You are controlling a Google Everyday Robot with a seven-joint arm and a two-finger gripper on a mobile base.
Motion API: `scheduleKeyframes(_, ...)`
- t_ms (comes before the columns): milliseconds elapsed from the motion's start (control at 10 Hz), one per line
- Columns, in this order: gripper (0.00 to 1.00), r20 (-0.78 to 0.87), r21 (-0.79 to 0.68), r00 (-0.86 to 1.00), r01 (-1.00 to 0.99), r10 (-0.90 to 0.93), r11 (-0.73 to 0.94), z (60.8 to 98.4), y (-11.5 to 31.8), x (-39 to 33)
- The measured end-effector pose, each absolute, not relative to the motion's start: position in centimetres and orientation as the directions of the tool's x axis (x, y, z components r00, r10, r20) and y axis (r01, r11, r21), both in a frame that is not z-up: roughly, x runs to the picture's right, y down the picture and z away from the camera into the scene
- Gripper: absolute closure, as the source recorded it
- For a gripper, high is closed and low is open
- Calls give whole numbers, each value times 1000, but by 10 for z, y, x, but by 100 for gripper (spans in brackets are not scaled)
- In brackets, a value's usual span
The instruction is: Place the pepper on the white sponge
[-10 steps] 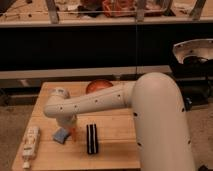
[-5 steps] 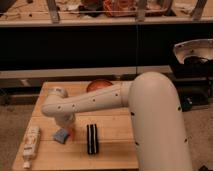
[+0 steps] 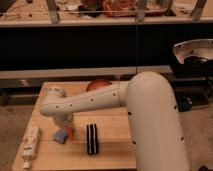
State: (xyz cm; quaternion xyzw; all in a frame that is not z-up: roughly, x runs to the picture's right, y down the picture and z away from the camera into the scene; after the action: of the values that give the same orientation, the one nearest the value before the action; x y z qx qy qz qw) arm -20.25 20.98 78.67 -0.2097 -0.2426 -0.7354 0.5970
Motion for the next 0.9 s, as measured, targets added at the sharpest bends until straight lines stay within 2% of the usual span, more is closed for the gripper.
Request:
scheduleKeyframes(200,88,597,111,-205,979,-775,-172,787,210,-204)
scheduleKeyframes(400,67,597,119,-214,977,-773,-178,788,211,-208)
scheduleKeyframes(600,50,597,124,-221,975,-772,-183,788,211,-209)
scheduleKeyframes(800,37,596,126,-224,975,-771,-185,789,211,-210)
scheduleKeyframes(900,35,595,129,-227,974,-770,-188,789,210,-212)
